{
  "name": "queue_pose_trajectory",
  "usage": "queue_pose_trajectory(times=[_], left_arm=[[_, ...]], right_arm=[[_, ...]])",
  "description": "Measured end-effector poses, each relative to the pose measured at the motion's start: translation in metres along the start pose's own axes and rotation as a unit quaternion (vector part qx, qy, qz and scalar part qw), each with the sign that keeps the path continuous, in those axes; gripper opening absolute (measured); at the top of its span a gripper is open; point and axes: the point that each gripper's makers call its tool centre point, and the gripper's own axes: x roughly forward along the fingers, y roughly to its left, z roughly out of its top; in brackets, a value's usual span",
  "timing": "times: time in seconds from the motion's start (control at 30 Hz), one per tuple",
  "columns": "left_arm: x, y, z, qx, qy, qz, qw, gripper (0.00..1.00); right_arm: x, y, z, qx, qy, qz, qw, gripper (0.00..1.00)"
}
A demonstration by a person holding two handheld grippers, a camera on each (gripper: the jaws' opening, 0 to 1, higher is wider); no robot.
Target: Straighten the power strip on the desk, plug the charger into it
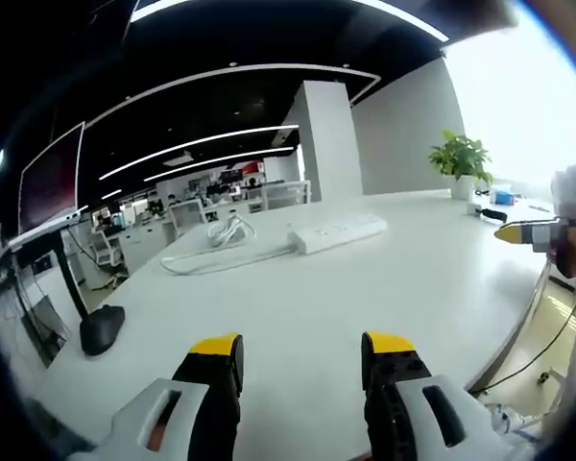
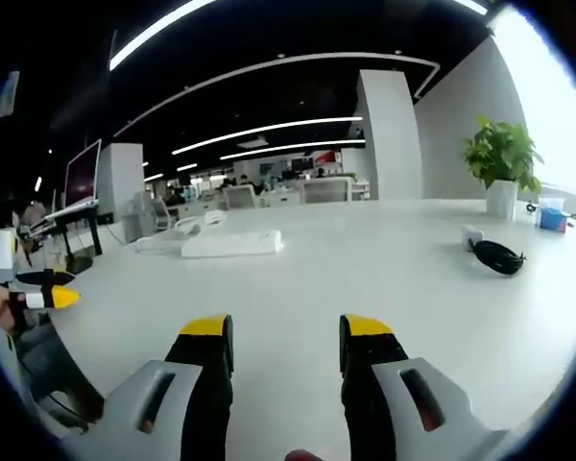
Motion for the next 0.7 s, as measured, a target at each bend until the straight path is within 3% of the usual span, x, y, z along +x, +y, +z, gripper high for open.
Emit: queue_pose_trajectory(times=[0.7], left_arm=[[0.0011,0.0043,0.0007,-0.013,-0.003,0.000,0.9999,0.51]], right_arm=[[0.0060,-0.0003,0.0027,-0.003,-0.001,0.004,1.0000,0.44]])
